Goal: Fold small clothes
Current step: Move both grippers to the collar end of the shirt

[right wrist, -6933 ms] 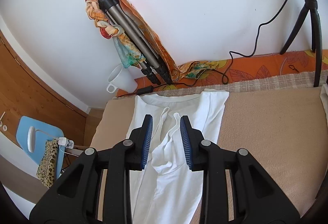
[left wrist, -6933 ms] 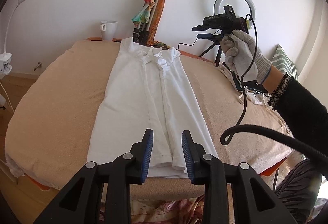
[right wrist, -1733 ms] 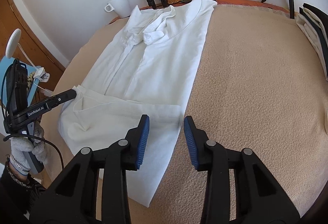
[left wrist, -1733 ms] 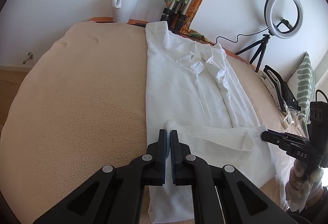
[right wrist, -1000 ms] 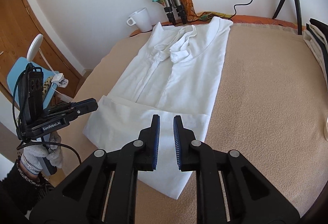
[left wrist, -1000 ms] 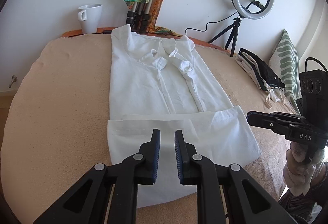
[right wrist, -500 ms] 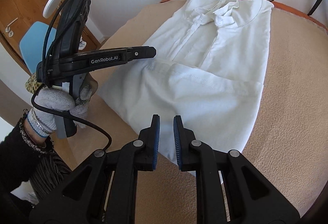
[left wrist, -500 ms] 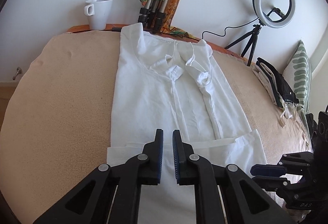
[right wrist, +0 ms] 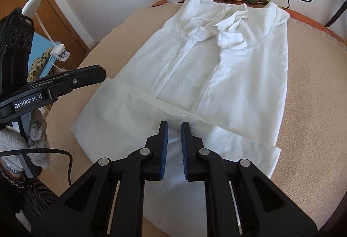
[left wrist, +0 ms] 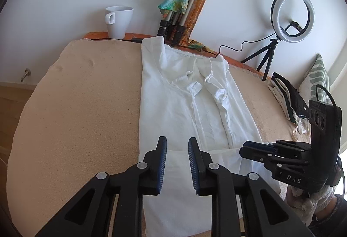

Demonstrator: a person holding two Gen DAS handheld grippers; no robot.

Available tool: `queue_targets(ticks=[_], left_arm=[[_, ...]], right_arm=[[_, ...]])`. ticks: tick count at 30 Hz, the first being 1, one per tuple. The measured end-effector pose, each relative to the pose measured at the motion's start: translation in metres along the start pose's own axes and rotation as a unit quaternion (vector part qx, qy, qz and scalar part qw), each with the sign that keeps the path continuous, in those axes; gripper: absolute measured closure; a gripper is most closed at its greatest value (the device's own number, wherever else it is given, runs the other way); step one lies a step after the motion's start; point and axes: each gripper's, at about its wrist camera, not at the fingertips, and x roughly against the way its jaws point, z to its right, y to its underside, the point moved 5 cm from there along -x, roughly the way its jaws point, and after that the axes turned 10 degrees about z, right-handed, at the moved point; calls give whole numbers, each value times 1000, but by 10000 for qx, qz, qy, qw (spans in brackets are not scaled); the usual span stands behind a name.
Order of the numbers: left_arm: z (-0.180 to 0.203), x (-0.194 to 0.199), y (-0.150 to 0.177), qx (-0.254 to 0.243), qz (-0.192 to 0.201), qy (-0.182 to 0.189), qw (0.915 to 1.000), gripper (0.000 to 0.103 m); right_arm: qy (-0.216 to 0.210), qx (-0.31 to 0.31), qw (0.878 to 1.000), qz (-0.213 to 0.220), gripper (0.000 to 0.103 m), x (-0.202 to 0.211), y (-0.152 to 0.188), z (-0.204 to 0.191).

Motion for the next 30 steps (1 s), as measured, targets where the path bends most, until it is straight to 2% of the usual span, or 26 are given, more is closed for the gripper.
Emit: queue_targets(ticks=[1,3,5,9,15,16,20,30], left_arm=[[-2,-1,-4,16,2,16,10000,77],[-5,-6,-14,0,-28,2,10000,76],[-8,-13,-27,-51,-22,-35,10000,74],[-19,-33,-59,-26,14,-11,10000,71],[-40,-76,-96,-169,31,-253,9995,72],[-43,-85,-101,-204,17,-303,9993,72],[-51,-118,-121,-196,58,-387,9990,75],[-50,-189,-138,-597,-86,-575,9965,76]], right_arm=[[53,-90,9999,71,84,3,-8,6],[19,-301,9992,248,65,14,-22,17],[39,-506,9977,448,59,26,-35,31],[165,-830,9943,642,59,38,-61,64],[558,-1039,9901,762,60,29,-98,124],[594,-1064,9896,771,61,24,-103,132],[630,-1086,9899,650,79,-6,-119,156],[681,-1000,9911,556,80,-75,-158,183]])
